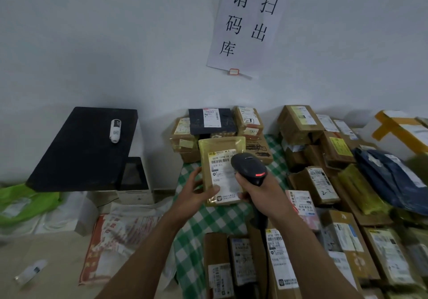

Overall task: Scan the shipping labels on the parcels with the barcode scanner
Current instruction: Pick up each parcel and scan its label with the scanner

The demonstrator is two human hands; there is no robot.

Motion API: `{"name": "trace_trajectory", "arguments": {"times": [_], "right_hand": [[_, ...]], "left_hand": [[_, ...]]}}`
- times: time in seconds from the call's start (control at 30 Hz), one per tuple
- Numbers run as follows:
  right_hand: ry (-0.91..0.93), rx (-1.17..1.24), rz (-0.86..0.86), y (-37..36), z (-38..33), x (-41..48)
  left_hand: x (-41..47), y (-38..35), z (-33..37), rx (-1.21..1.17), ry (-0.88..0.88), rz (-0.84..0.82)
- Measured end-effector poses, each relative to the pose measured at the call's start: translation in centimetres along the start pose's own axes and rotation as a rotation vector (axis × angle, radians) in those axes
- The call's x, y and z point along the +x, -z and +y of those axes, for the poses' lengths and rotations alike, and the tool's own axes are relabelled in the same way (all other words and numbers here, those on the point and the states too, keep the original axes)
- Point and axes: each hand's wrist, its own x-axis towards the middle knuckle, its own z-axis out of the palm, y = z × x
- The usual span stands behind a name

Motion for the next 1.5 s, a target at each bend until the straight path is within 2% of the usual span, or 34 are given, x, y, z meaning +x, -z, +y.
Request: {"name": "trace_trajectory", "arguments": {"times": [0.23,0.53,0.83,1.5], "right_hand": [[0.017,-0.113,-0.021,-1.0,-1.2,-1.5],[0.019,-0.192,-0.116,-2.7,-1.8,-3.8],[-0.027,-0.294,-0.224,-3.6,-2.5,-4.9],[-0.047,-0.277,-0.25,-3.1,-2.2,-4.9]], "left_hand": [[-1.7,1.0,0.7,0.007,-0.118,0.189],[-1.8,2.4,0.6,0.028,-0.11,0.362],[-2.7,3.3,0.6,0.018,-0.131,0.395],[-2.5,4.0,0.1,0.082,-0.123,0.444]]}}
